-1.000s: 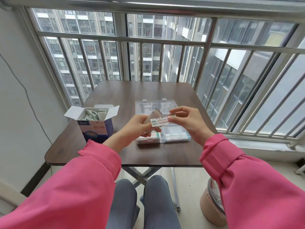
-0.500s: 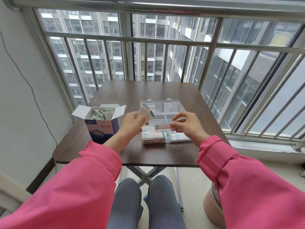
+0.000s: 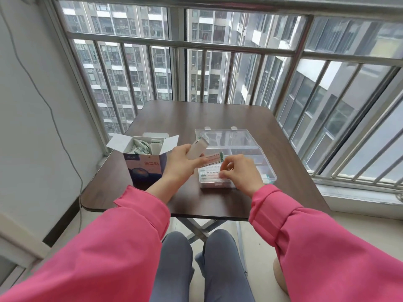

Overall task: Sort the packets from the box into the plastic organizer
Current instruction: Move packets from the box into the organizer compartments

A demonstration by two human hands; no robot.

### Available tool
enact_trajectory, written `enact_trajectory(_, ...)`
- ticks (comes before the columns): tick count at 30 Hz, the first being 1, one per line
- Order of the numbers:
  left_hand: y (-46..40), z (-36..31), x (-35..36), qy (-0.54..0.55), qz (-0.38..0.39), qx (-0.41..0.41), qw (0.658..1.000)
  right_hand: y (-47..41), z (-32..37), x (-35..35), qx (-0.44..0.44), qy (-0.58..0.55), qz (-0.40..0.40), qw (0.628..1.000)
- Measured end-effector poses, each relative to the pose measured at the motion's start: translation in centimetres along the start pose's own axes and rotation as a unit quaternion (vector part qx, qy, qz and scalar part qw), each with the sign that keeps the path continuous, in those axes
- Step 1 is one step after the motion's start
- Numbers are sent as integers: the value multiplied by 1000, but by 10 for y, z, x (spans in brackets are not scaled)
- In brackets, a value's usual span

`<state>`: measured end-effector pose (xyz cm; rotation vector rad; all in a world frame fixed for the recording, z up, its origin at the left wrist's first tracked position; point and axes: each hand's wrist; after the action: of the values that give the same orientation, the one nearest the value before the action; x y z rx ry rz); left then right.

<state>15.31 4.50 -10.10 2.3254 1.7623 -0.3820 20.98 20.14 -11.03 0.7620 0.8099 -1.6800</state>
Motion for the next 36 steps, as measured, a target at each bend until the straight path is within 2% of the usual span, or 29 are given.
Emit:
enact_trajectory(4,-3,4,-1,-10,-18,-6,1000,1,-3,3,-15,39,-12,999)
enact_trajectory(7,-3,5,-1,-7,-23,-12,1000,-1,-7,-2,-34,21,-13,999)
enact_trajectory(9,-2,4,1,-5,-11,-13,1000,-2,-8,-11,-33,-71,-13,997)
enact_trajectory(11,0,2,3,-6,16,-19,1000,-2,-9,-21,-28,-206,5,978)
enact_trajectory(13,1,3,7,-11,43,-23,999,-2,-7,-25,-35,-269,20,962)
enact_trajectory(16,0,6,12,-38,52,-17,998,-4,-8,-19,-27,-224,-12,974)
enact_trajectory(21,-1,9,13,-150,30,2,988,-1,-7,-7,-12,-134,-20,991)
enact_trajectory(26,-3,15,13,-197,1,-23,980,-1,-5,0,-30,-26,-27,999)
enact_trajectory(31,-2,17,10,-237,-12,-22,971,-2,-7,6,-46,16,-27,998)
enact_trajectory(36,-1,14,8,-298,17,-39,954,2,-5,4,-57,12,-6,998)
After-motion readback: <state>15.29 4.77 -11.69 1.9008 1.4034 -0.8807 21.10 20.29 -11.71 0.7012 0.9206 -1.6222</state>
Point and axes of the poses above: each hand's wrist, its own y-axis away from the middle knuckle, its own x-axis out of the palm, z = x × y, and after that the axes turned 6 degrees about -x, right-handed
